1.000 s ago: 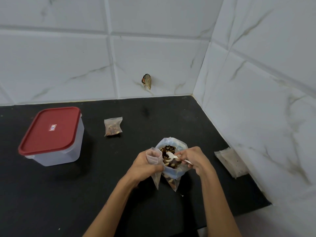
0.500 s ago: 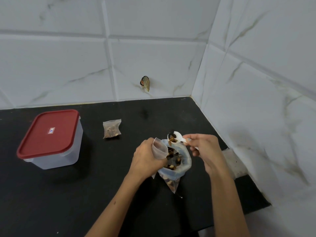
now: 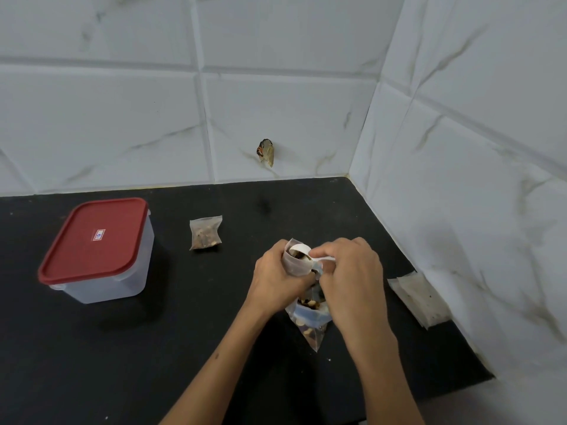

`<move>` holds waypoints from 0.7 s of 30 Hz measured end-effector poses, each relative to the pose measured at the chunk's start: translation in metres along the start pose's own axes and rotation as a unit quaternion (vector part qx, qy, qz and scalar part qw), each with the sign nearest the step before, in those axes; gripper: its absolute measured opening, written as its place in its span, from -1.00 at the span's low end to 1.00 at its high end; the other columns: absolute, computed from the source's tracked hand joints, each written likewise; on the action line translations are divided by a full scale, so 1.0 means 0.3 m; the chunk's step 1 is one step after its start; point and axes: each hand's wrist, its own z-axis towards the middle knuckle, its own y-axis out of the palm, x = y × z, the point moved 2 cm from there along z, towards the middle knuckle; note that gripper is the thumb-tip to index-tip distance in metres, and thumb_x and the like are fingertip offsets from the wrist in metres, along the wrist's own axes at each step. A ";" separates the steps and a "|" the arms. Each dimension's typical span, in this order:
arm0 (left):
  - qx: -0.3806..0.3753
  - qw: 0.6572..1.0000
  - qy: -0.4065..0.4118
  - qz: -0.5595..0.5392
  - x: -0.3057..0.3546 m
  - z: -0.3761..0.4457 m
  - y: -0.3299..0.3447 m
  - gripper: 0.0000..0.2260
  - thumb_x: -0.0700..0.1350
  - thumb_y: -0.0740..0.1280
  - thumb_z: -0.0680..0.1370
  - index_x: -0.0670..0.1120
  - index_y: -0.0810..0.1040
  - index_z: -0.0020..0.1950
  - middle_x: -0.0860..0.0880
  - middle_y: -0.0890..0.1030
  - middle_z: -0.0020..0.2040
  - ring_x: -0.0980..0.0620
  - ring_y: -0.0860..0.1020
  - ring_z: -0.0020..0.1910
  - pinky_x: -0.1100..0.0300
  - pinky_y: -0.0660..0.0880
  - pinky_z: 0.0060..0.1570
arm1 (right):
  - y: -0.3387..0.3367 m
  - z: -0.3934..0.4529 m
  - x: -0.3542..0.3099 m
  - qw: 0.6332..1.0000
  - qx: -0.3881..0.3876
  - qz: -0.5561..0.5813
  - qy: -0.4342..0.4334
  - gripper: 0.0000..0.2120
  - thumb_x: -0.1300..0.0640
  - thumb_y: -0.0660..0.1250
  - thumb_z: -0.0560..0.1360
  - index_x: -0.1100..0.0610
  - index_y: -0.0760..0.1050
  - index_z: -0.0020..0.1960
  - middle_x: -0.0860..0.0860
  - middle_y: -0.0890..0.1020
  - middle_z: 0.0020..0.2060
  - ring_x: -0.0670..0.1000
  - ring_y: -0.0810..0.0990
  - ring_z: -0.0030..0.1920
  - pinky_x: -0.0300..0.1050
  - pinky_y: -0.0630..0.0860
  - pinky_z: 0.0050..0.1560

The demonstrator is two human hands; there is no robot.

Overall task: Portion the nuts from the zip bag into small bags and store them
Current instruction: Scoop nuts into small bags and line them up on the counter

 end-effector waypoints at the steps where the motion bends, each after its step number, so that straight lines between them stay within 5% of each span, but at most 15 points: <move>1: -0.001 1.000 0.005 -0.012 0.001 -0.001 0.001 -0.78 -0.08 0.49 0.30 0.01 0.52 -0.14 0.09 0.60 -0.26 0.24 0.54 -0.29 0.36 0.46 -0.29 | -0.006 -0.003 -0.008 1.000 0.002 -0.008 -0.007 -0.69 0.16 0.29 0.54 0.03 0.51 0.28 0.01 0.51 0.10 -0.10 0.44 0.04 -0.30 0.39 0.02; 13: 0.013 0.995 0.057 -0.084 -0.005 0.009 0.013 -0.57 0.11 0.44 0.20 -0.04 0.50 -0.02 -0.01 0.62 -0.15 0.02 0.61 -0.15 0.05 0.60 -0.12 | 0.011 0.008 -0.002 0.999 0.030 -0.005 -0.021 -0.73 0.15 0.29 0.54 0.03 0.56 0.22 -0.02 0.57 0.14 -0.08 0.44 0.16 -0.29 0.40 0.05; 17: 0.008 0.996 0.058 -0.063 -0.018 0.005 0.019 -0.46 0.10 0.46 0.17 0.07 0.41 0.10 0.06 0.56 -0.07 0.08 0.57 -0.10 0.17 0.56 -0.12 | 0.029 0.008 0.008 0.998 0.056 0.025 -0.021 -0.77 0.19 0.33 0.51 0.02 0.60 0.14 -0.02 0.61 0.06 -0.09 0.50 0.06 -0.31 0.40 -0.03; 21: 0.032 0.998 0.021 -0.056 -0.052 0.005 0.000 -0.56 -0.10 0.46 0.24 0.03 0.37 0.03 0.09 0.50 -0.13 0.20 0.52 -0.22 0.33 0.48 -0.28 | -0.010 0.009 0.042 0.985 0.102 0.141 0.007 -0.81 0.23 0.38 0.47 0.01 0.62 0.04 -0.12 0.64 -0.09 -0.20 0.57 -0.12 -0.47 0.45 -0.19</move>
